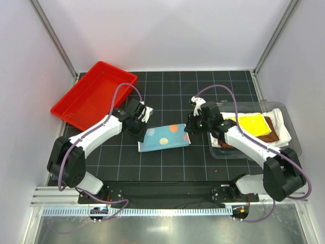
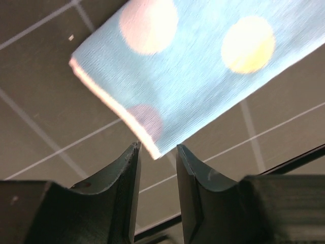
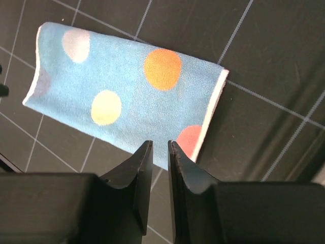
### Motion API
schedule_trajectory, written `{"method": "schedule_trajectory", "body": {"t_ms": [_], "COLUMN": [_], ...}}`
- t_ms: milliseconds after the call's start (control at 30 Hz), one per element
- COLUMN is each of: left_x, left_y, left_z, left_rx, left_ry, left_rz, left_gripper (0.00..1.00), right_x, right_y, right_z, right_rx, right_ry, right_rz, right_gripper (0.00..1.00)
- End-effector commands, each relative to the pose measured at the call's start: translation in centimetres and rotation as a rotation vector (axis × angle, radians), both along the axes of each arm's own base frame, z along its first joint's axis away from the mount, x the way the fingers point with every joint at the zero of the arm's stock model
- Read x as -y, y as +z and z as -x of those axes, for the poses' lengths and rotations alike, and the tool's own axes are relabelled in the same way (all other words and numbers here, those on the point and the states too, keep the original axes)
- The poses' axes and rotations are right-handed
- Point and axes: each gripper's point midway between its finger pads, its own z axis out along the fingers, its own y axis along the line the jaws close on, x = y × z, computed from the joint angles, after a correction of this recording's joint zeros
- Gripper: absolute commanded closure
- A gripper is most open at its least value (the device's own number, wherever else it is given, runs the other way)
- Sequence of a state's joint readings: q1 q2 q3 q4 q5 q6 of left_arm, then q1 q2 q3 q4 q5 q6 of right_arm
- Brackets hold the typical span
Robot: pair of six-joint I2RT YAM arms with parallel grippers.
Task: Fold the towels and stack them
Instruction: Smooth out wrinkles on the folded towel
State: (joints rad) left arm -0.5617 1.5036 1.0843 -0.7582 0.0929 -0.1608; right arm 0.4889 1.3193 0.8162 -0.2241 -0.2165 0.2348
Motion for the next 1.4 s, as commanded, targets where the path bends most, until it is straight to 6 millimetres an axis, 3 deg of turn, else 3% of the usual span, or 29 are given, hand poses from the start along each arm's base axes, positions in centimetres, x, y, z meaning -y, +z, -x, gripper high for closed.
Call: {"method": "schedule_trajectory", "body": {"t_ms": [0, 200, 300, 467, 533, 633, 700, 767, 933, 1033, 1267, 1367], "left_x": [3.1, 0.8, 0.1, -2.6, -4.8, -6.7, -6.0, -4.3, -0.8, 0.5, -0.9, -1.2], "left_y": [0.1, -2.9, -3.6, -3.8, -3.7, -2.5, -0.8, 0.3, 0.2, -0.6, -4.2, -5.2], "left_z": [-1.0, -1.0, -1.0, -1.1, -1.6, -2.8, -3.4, -3.6, -3.3, -3.0, -1.4, -0.9], "left_rx": [-0.020, -0.029, -0.049, -0.023, -0.018, 0.010, 0.046, 0.051, -0.017, -0.048, -0.109, -0.121], "left_ry": [0.130, 0.282, 0.335, 0.430, 0.485, 0.533, 0.499, 0.454, 0.406, 0.413, 0.481, 0.491], "left_rz": [0.156, 0.051, 0.021, -0.061, -0.098, -0.072, -0.002, 0.093, 0.277, 0.358, 0.283, 0.262], "left_gripper": [0.63, 0.63, 0.63, 0.61, 0.61, 0.60, 0.57, 0.55, 0.57, 0.58, 0.60, 0.60], "right_x": [-0.2, 1.1, 1.2, -0.1, -0.8, -0.7, -0.5, -0.3, -1.4, -1.7, -2.9, -3.2], "right_y": [-2.4, -7.1, -8.2, -8.7, -8.6, -8.3, -7.4, -6.3, -5.6, -6.3, -7.9, -8.6], "right_z": [0.7, 0.9, 1.2, 3.0, 3.5, 3.4, 3.0, 2.1, 1.1, 0.6, 0.5, 1.4], "right_rx": [-0.152, -0.258, -0.287, -0.293, -0.294, -0.270, -0.253, -0.219, -0.228, -0.245, -0.264, -0.275], "right_ry": [-0.084, -0.171, -0.202, -0.193, -0.197, -0.251, -0.284, -0.317, -0.335, -0.346, -0.303, -0.269], "right_rz": [0.017, 0.137, 0.169, 0.182, 0.177, 0.193, 0.186, 0.193, 0.138, 0.112, 0.051, 0.021], "right_gripper": [0.76, 0.72, 0.72, 0.72, 0.70, 0.64, 0.61, 0.52, 0.30, 0.29, 0.32, 0.32]}}
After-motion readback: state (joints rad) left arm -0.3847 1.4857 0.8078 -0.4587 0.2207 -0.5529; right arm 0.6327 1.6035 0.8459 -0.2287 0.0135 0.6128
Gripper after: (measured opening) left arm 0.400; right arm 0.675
